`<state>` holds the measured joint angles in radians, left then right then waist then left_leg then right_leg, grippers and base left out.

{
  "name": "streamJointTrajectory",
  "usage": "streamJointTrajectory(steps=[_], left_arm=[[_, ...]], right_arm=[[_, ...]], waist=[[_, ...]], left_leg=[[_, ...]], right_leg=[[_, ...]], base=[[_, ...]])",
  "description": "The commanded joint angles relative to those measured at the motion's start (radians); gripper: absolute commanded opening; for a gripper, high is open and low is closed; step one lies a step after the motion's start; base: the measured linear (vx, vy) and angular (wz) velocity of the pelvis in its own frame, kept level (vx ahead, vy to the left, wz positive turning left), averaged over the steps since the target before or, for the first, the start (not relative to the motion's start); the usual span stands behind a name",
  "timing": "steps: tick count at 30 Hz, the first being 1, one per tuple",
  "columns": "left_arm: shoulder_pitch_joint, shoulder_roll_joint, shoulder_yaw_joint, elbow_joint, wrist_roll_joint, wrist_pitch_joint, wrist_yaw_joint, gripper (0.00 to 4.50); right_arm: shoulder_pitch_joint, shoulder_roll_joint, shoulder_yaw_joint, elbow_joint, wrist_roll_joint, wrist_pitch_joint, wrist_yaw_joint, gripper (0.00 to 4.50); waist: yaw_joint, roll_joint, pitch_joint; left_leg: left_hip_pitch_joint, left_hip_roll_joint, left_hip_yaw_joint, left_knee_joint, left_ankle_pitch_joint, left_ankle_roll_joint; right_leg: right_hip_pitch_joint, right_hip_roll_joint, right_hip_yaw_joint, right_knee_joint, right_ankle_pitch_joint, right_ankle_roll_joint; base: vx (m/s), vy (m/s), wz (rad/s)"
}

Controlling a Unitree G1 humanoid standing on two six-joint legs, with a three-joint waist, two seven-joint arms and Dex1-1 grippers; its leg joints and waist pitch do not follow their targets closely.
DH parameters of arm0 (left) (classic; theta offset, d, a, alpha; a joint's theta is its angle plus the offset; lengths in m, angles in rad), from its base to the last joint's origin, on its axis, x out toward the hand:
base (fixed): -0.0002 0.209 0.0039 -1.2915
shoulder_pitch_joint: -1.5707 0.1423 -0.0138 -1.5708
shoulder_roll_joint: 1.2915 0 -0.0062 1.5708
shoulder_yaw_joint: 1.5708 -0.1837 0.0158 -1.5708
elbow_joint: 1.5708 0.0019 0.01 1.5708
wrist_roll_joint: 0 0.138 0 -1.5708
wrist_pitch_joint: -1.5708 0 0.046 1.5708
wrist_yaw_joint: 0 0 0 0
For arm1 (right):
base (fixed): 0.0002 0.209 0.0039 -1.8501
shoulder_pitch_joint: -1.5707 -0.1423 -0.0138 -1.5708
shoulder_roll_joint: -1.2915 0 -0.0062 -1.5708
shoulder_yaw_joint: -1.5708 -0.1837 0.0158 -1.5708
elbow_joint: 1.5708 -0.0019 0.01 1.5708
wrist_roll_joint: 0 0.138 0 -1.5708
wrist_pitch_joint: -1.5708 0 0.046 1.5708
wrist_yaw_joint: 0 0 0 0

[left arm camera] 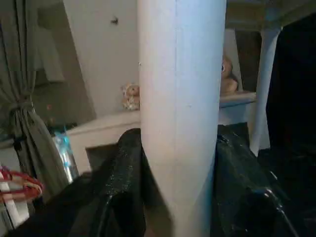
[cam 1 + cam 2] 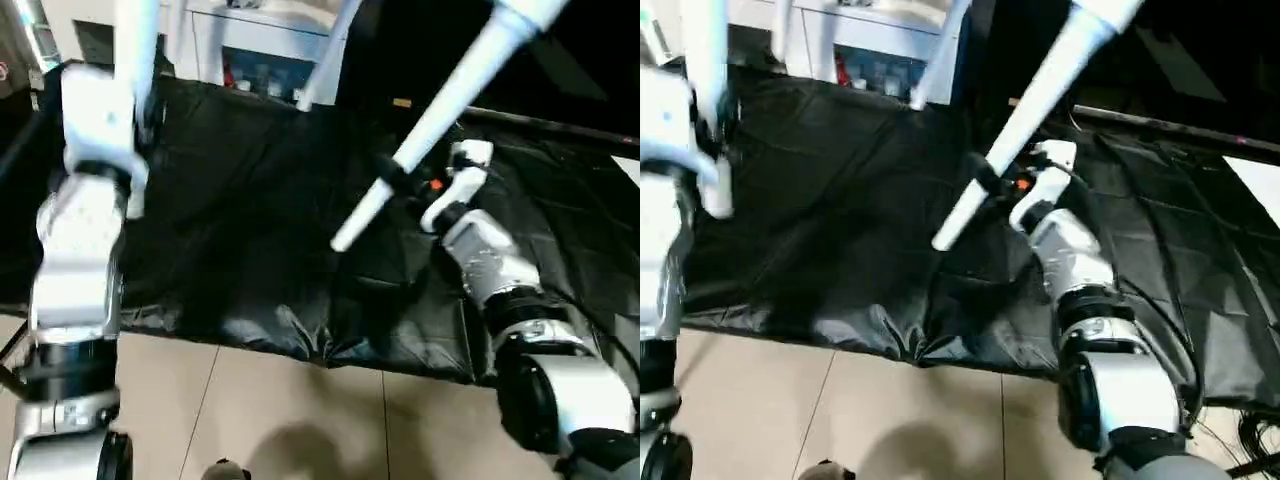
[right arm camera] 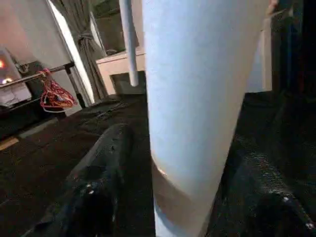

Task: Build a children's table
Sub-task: Flip table

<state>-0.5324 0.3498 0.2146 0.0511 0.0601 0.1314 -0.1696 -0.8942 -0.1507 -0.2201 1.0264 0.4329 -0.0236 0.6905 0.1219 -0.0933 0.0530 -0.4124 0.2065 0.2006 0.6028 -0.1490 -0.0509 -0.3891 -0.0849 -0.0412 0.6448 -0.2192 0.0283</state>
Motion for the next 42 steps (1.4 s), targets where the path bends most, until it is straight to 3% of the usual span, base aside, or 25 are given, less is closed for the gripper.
streamJointTrajectory(steps=[1, 9, 11, 12, 14, 15, 16, 17, 21, 22, 25, 28, 32, 33, 34, 35, 37, 40, 42], left_arm=[[0.000, -0.034, -0.119, 0.018, -0.001, -0.023, -0.067, 1.68], [0.022, -0.037, -0.131, 0.058, 0.008, -0.059, -0.074, 1.66], [0.036, -0.039, -0.138, 0.076, 0.007, -0.071, -0.081, 1.66], [0.045, -0.040, -0.142, 0.085, 0.008, -0.077, -0.085, 1.66], [0.062, -0.041, -0.147, 0.110, 0.014, -0.100, -0.089, 1.66], [0.062, -0.041, -0.147, 0.110, 0.014, -0.100, -0.089, 1.66], [0.065, -0.040, -0.148, 0.115, 0.015, -0.105, -0.090, 1.66], [0.077, -0.037, -0.147, 0.125, 0.017, -0.111, -0.091, 1.66], [0.085, -0.036, -0.146, 0.132, 0.017, -0.117, -0.092, 1.66], [0.099, -0.033, -0.142, 0.129, 0.014, -0.115, -0.095, 1.66], [0.126, -0.030, -0.136, 0.116, 0.009, -0.107, -0.100, 1.66], [0.157, -0.023, -0.129, 0.110, 0.001, -0.110, -0.103, 1.66], [0.176, -0.024, -0.119, 0.128, -0.014, -0.113, -0.103, 1.66], [0.183, -0.024, -0.117, 0.136, -0.020, -0.111, -0.107, 2.01], [0.193, -0.015, -0.121, 0.149, -0.015, -0.112, -0.112, 2.36], [0.198, -0.014, -0.119, 0.151, -0.020, -0.112, -0.116, 2.36], [0.218, -0.010, -0.111, 0.154, -0.043, -0.106, -0.131, 2.53], [0.275, 0.014, -0.102, 0.124, -0.064, -0.109, -0.148, 2.86], [0.306, 0.019, -0.089, 0.096, -0.084, -0.104, -0.160, 3.00]], right_arm=[[-0.016, 0.029, 0.032, -0.001, -0.013, -0.007, 0.078, 2.46], [0.007, 0.018, 0.062, -0.021, -0.053, -0.025, 0.113, 1.69], [0.050, 0.006, 0.088, -0.079, -0.071, -0.025, 0.126, 1.61], [0.088, -0.001, 0.105, -0.140, -0.081, -0.021, 0.123, 1.59], [0.172, -0.014, 0.140, -0.275, -0.098, -0.004, 0.125, 1.57], [0.172, -0.014, 0.140, -0.275, -0.098, -0.004, 0.125, 1.56], [0.193, -0.017, 0.146, -0.310, -0.101, 0.004, 0.121, 1.55], [0.242, -0.018, 0.154, -0.398, -0.110, 0.017, 0.084, 1.54], [0.278, -0.017, 0.161, -0.465, -0.121, 0.024, 0.055, 1.54], [0.320, -0.010, 0.172, -0.546, -0.137, 0.036, 0.008, 1.54], [0.380, 0.004, 0.192, -0.657, -0.156, 0.063, -0.049, 1.54], [0.446, 0.009, 0.231, -0.763, -0.179, 0.112, -0.083, 1.54], [0.478, 0.009, 0.252, -0.800, -0.203, 0.153, -0.100, 1.54], [0.485, 0.011, 0.256, -0.805, -0.200, 0.162, -0.097, 1.54], [0.497, 0.012, 0.264, -0.817, -0.206, 0.172, -0.099, 2.10], [0.500, 0.013, 0.265, -0.819, -0.208, 0.173, -0.102, 2.24], [0.516, 0.019, 0.270, -0.837, -0.214, 0.186, -0.121, 2.28], [0.538, 0.036, 0.236, -0.850, -0.201, 0.229, -0.180, 2.72], [0.547, 0.038, 0.230, -0.865, -0.192, 0.240, -0.184, 2.74]], waist=[[-0.013, 0.025, -0.069], [-0.012, 0.023, -0.068], [-0.012, 0.023, -0.068], [-0.011, 0.028, -0.069], [-0.007, 0.026, -0.068], [-0.008, 0.026, -0.067], [-0.011, 0.024, -0.067], [-0.012, 0.034, -0.067], [-0.017, 0.030, -0.064], [-0.017, 0.045, -0.064], [-0.022, 0.046, -0.063], [-0.024, 0.048, -0.063], [-0.027, 0.045, -0.061], [-0.027, 0.045, -0.061], [-0.027, 0.044, -0.061], [-0.029, 0.044, -0.059], [-0.036, 0.043, -0.059], [-0.042, 0.051, -0.061], [-0.042, 0.052, -0.063]], left_leg=[[0.050, 0.032, -0.017, -0.080, -0.308, -0.078], [0.048, 0.033, -0.017, -0.081, -0.298, -0.073], [0.049, 0.033, -0.017, -0.081, -0.295, -0.073], [0.050, 0.033, -0.018, -0.081, -0.288, -0.074], [0.052, 0.032, -0.017, -0.083, -0.281, -0.072], [0.052, 0.033, -0.019, -0.085, -0.285, -0.073], [0.051, 0.032, -0.020, -0.087, -0.304, -0.078], [0.057, 0.033, -0.021, -0.088, -0.332, -0.089], [0.058, 0.033, -0.025, -0.093, -0.396, -0.105], [0.060, 0.033, -0.027, -0.094, -0.412, -0.110], [0.063, 0.033, -0.031, -0.100, -0.441, -0.122], [0.061, 0.034, -0.031, -0.102, -0.410, -0.123], [0.060, 0.032, -0.028, -0.102, -0.408, -0.118], [0.061, 0.032, -0.028, -0.101, -0.412, -0.119], [0.061, 0.032, -0.028, -0.101, -0.415, -0.118], [0.059, 0.031, -0.030, -0.104, -0.426, -0.118], [0.058, 0.031, -0.031, -0.105, -0.434, -0.118], [0.061, 0.031, -0.031, -0.106, -0.451, -0.117], [0.062, 0.032, -0.030, -0.105, -0.454, -0.118]], right_leg=[[0.008, -0.048, 0.029, -0.080, -0.145, -0.174], [0.011, -0.049, 0.029, -0.078, -0.131, -0.176], [0.011, -0.049, 0.029, -0.079, -0.125, -0.174], [0.012, -0.049, 0.029, -0.077, -0.112, -0.172], [0.014, -0.046, 0.030, -0.081, -0.092, -0.154], [0.014, -0.046, 0.030, -0.082, -0.094, -0.151], [0.016, -0.047, 0.029, -0.083, -0.118, -0.151], [0.010, -0.045, 0.030, -0.088, -0.138, -0.144], [0.007, -0.047, 0.030, -0.094, -0.196, -0.140], [0.005, -0.048, 0.030, -0.094, -0.207, -0.141], [0.005, -0.045, 0.032, -0.101, -0.202, -0.127], [0.008, -0.041, 0.032, -0.096, -0.145, -0.129], [0.009, -0.041, 0.034, -0.098, -0.152, -0.128], [0.008, -0.041, 0.034, -0.098, -0.158, -0.126], [0.008, -0.042, 0.035, -0.099, -0.164, -0.125], [0.008, -0.042, 0.035, -0.102, -0.185, -0.119], [0.007, -0.042, 0.037, -0.105, -0.221, -0.101], [0.001, -0.042, 0.039, -0.108, -0.237, -0.109], [0.001, -0.041, 0.040, -0.108, -0.228, -0.111]], base=[[0.000, 0.000, 0.00], [0.000, 0.000, 0.00], [0.000, 0.000, 0.00], [0.000, 0.000, 0.00], [0.000, 0.000, 0.00], [0.000, 0.000, 0.00], [0.000, 0.000, 0.00], [0.000, 0.000, 0.00], [0.000, 0.000, 0.00], [0.000, 0.000, 0.00], [0.000, 0.000, 0.00], [0.000, 0.000, 0.00], [0.000, 0.000, 0.00], [0.000, 0.000, 0.00], [0.000, 0.000, 0.00], [0.000, 0.000, 0.00], [0.000, 0.000, 0.00], [0.000, 0.000, 0.00], [0.000, 0.000, 0.00]])
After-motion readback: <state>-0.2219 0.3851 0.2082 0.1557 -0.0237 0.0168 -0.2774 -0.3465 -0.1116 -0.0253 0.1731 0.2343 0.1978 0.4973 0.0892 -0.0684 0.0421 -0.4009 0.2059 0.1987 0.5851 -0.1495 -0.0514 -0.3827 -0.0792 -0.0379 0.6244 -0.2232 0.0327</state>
